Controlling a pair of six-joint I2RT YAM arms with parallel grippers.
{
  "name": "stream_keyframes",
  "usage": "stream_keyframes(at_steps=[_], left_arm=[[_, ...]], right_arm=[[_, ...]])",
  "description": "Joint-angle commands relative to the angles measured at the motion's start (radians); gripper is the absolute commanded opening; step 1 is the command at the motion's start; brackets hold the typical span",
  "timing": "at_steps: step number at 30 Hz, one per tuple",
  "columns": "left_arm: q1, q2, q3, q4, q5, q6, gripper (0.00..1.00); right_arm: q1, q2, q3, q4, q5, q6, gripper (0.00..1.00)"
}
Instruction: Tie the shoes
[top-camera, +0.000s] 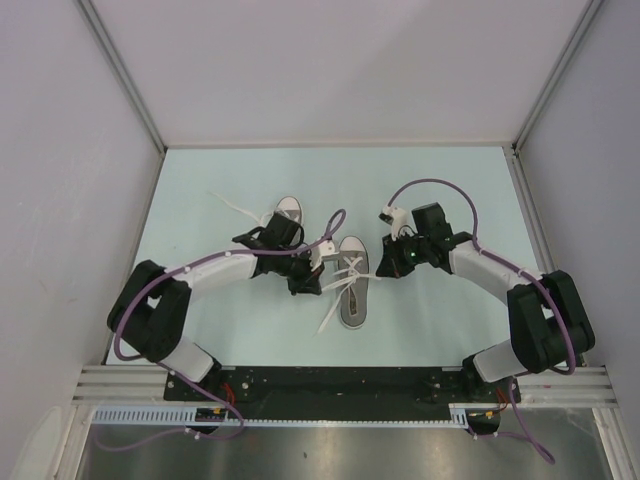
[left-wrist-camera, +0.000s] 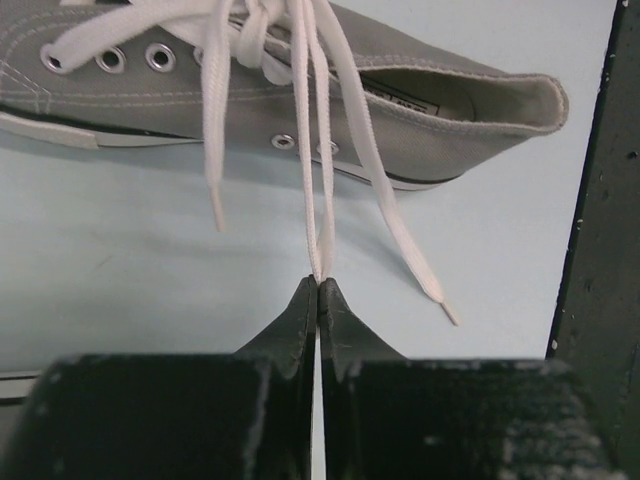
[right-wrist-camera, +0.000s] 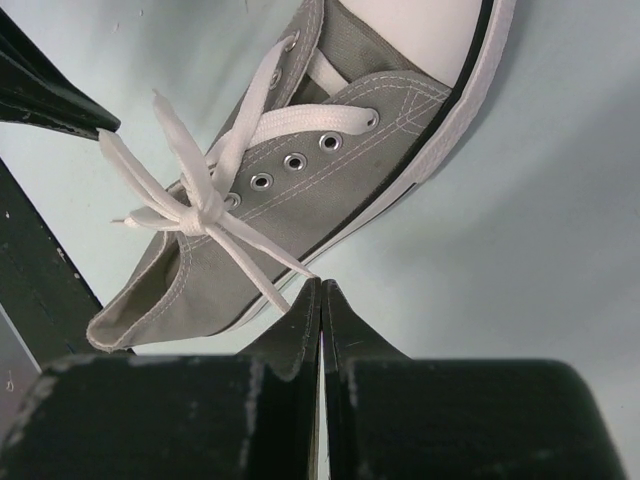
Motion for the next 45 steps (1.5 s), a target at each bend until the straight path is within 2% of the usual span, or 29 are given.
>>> stream_keyframes(at_steps=[1, 16, 33, 45], left_arm=[[-0.003, -0.081, -0.042, 0.027, -0.004, 0.045, 0.00], [0.003, -0.128, -0.076, 0.020, -0.073, 0.125, 0.00], [0.084, -0.115, -0.077, 0.012, -0.084, 0.117, 0.00], [0.090, -0.092, -0.053, 0.032, -0.088, 0.094, 0.00]], right_arm=[[0.003, 0.001, 0.018, 0.001, 0.023, -0.032, 0.00], [-0.063, -0.020, 0.018, 0.022, 0.098, -0.044, 0.00], [-0.093, -0.004, 0.020, 0.067, 0.138, -0.027, 0.00], [-0.070, -0.017, 0.020, 0.088, 0.172, -0.038, 0.00]])
